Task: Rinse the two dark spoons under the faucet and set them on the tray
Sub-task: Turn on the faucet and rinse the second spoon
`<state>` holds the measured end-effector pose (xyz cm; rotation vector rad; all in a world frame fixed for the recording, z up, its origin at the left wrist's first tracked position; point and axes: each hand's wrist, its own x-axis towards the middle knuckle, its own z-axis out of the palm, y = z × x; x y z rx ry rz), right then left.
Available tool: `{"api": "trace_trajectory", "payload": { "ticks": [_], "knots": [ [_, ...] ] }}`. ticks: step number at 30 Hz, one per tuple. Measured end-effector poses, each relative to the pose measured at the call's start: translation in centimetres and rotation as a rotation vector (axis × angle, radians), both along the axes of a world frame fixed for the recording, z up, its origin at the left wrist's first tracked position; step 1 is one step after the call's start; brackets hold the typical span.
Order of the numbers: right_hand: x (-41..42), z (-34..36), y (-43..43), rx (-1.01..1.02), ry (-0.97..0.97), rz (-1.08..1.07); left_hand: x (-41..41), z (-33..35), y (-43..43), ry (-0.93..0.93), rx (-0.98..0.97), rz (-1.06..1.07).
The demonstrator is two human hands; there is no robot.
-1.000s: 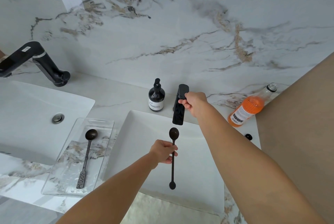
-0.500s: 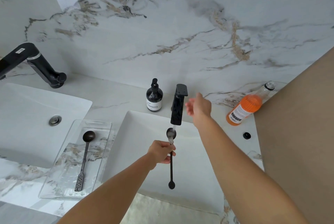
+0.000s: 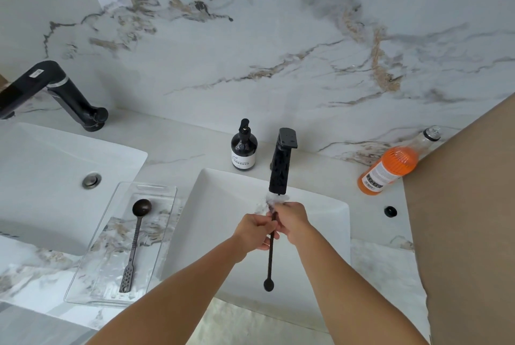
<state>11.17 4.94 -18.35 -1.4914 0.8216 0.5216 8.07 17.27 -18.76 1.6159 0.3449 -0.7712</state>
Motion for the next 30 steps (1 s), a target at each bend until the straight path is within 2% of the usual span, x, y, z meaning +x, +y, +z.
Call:
{"api": "trace_trajectory", "payload": {
  "ticks": [2,5,7,9,13,14,17,19,21,24,27,30],
  "knots": [
    [0.6,0.6,0.0,-0.024,0.014,-0.016,0.1,0.2,-0.5,-0.009,-0.032,0.046],
    [1.2,1.6,-0.4,0.228,-0.042,-0.012,0.6,0.4,-0.2,0.016,-0.034,0.102],
    [1.6,1.7,-0.6,0.297,-0.082,0.007,0.6,0.2,0.3,0.037,-0.038,0.09],
    [1.8,1.3,-0.3,0.161,-0.101,0.022,0.3,0.3,0.4,0.047,-0.067,0.079],
    [1.8,0.8,-0.1,-0.34,-0.165,0.191,-0.2,0.2,0.0,0.059,-0.114,0.104],
    [1.8,0.7,-0.2,-0.375,-0.162,0.225,-0.2,0.2,0.0,0.055,-0.108,0.108],
    [2.0,1.1,-0.4,-0.233,-0.129,0.242,-0.1,-0.1,0.4,0.035,-0.082,0.105],
    [2.2,1.3,-0.4,-0.061,-0.122,0.207,0.1,-0.3,0.5,0.018,-0.067,0.114],
    [2.4,1.1,-0.4,0.015,-0.146,0.145,0.4,-0.5,0.6,-0.008,-0.04,0.125],
    [2.2,0.9,0.0,-0.165,-0.183,0.073,1.0,-0.6,0.5,-0.06,0.022,0.117],
    [1.9,0.7,0.0,-0.343,-0.231,0.1,1.5,-0.7,0.7,-0.076,0.029,0.112],
    [2.0,0.6,-0.2,-0.302,-0.188,0.178,1.9,-0.7,1.0,-0.032,-0.005,0.109]
  ]
}}
